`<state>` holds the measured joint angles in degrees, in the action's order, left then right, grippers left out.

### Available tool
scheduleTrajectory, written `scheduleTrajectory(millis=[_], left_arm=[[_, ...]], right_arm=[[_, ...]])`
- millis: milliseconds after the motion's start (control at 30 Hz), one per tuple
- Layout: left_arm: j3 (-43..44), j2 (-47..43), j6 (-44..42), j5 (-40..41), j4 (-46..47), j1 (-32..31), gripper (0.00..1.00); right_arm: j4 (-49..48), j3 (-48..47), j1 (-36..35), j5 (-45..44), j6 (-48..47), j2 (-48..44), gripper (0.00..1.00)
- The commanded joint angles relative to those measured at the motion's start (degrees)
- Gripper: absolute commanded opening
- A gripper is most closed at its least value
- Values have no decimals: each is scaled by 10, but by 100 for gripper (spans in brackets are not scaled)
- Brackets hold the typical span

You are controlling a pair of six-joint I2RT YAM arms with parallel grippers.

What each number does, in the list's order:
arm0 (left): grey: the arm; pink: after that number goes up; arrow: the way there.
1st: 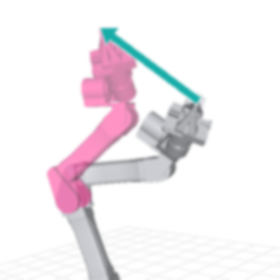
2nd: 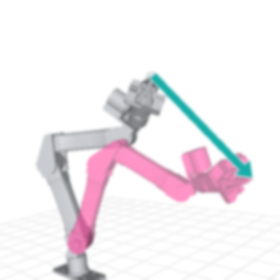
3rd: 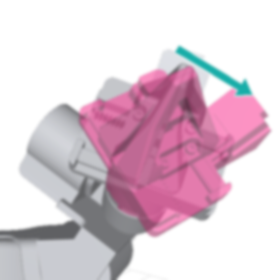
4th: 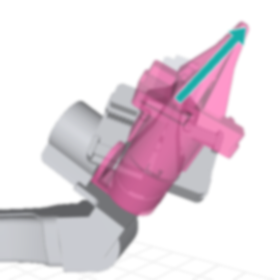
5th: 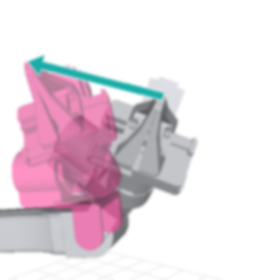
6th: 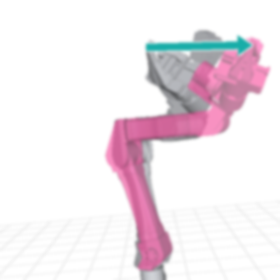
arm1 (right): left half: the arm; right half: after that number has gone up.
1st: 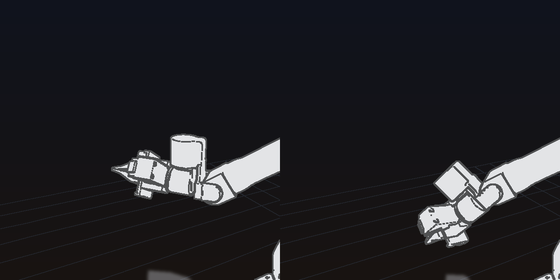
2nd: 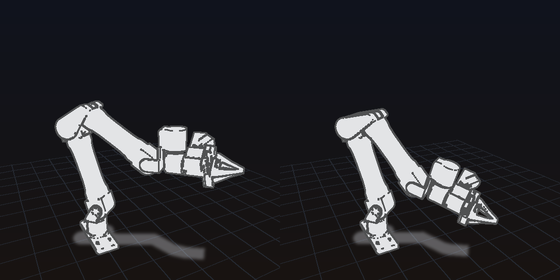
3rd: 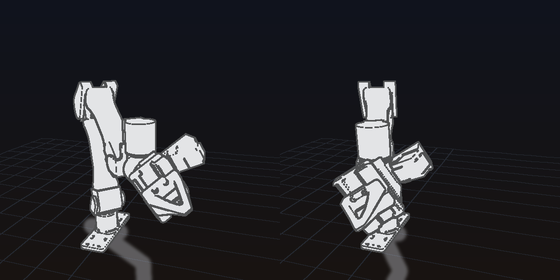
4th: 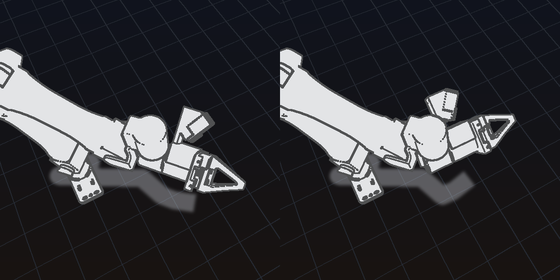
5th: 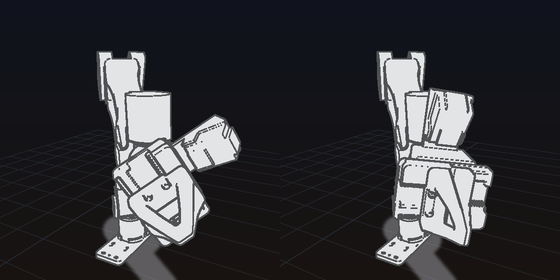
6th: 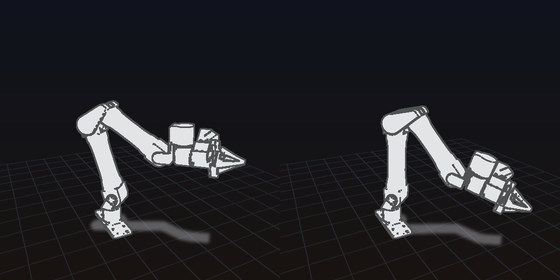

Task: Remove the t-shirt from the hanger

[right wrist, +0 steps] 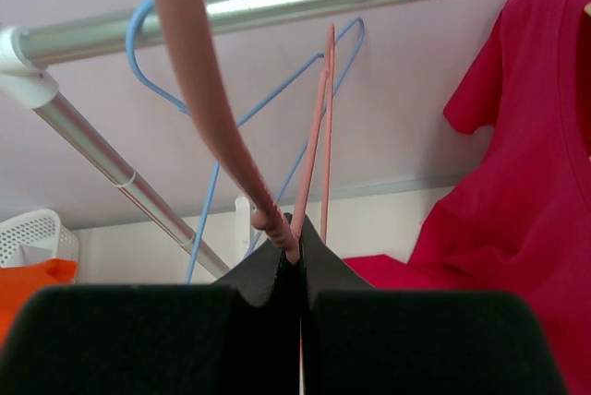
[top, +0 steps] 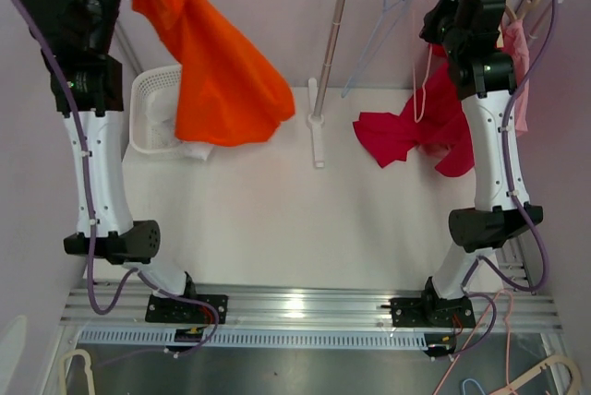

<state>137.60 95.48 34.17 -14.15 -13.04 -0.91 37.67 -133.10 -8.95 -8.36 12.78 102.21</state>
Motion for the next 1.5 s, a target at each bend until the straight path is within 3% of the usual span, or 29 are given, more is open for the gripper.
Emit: scheduleTrajectory(millis=[0, 133, 267, 533, 700, 800, 867, 900, 933, 1033, 1133, 1233, 1267, 1300, 1333, 1367, 1433, 1467], left_arm=[[-77, -40, 44, 37, 127, 82, 1], [-92, -10, 50, 30, 88, 147, 1], [-146, 22, 14, 47, 101, 152, 1], [-132, 144, 48, 66, 58, 157, 1], [-155, 207, 114, 122, -34, 157, 1], [-114, 247, 118, 120, -116, 156, 1], [-111, 277, 124, 120, -155, 156, 5], [-112, 289, 132, 114, -188, 157, 16], [-109, 311, 136, 103, -204, 161, 18], [-104, 340, 136, 50, -244, 165, 12], [-117, 349, 129, 42, -262, 166, 15], [-151, 326, 117, 26, -239, 165, 30], [-154, 309, 114, 23, -235, 165, 50], [-153, 301, 114, 24, -238, 165, 61], [-147, 291, 108, 25, -240, 164, 80], [-128, 275, 98, 46, -267, 161, 99], [-84, 262, 81, 66, -292, 155, 99], [-74, 253, 64, 76, -302, 151, 100]], right_arm=[[-59, -33, 10, -3, -18, 11, 0], [-72, -87, 22, 10, -5, 61, 0], [-61, -143, 34, 32, 10, 119, 0], [-110, -145, 49, 67, 23, 158, 0], [-121, -166, 60, 112, 44, 177, 0], [-112, -168, 61, 132, 58, 182, 0], [-111, -153, 62, 142, 65, 181, 0], [-110, -148, 61, 147, 69, 181, 0], [-110, -137, 62, 159, 72, 182, 0], [-108, -118, 61, 196, 81, 181, 0], [-88, -114, 62, 211, 79, 185, 0], [-74, -111, 62, 228, 73, 179, 0], [-70, -110, 63, 233, 74, 178, 0], [-68, -110, 64, 238, 74, 177, 0], [-67, -110, 66, 244, 74, 175, 0], [-62, -110, 66, 251, 75, 171, 5], [-58, -106, 67, 251, 74, 163, 18], [-56, -103, 67, 248, 71, 153, 35]])
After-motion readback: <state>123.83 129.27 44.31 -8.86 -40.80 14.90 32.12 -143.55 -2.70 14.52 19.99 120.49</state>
